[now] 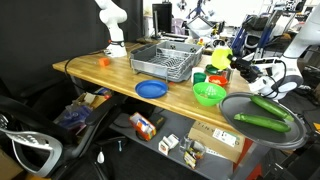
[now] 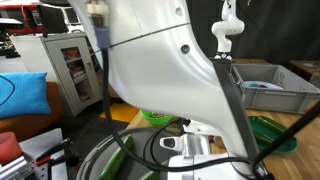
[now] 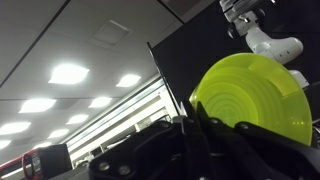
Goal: Pour the contents from yellow bowl into the orange bowl
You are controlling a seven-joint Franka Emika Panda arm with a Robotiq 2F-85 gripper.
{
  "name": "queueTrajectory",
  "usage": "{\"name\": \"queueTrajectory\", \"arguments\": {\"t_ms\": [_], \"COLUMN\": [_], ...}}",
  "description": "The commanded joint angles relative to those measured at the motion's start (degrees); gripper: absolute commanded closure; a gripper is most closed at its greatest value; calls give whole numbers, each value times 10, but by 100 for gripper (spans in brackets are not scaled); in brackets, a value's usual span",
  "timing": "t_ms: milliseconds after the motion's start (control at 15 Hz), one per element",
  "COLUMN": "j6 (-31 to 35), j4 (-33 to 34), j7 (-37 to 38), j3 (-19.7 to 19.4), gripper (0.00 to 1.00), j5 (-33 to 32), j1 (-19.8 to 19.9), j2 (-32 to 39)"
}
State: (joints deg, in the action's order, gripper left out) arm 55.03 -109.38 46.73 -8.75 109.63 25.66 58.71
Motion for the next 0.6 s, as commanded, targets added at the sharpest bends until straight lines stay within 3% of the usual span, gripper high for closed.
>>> {"name": "queueTrajectory", "arguments": {"t_ms": [0,533], "j6": [36,163], "j4": [-9,-22], "j7": [-18,-68], "j3": [-15,-58], "gripper": [99,99], "j5": [8,-52], "j1": [-12,-76], "j2": [-12,-66]}}
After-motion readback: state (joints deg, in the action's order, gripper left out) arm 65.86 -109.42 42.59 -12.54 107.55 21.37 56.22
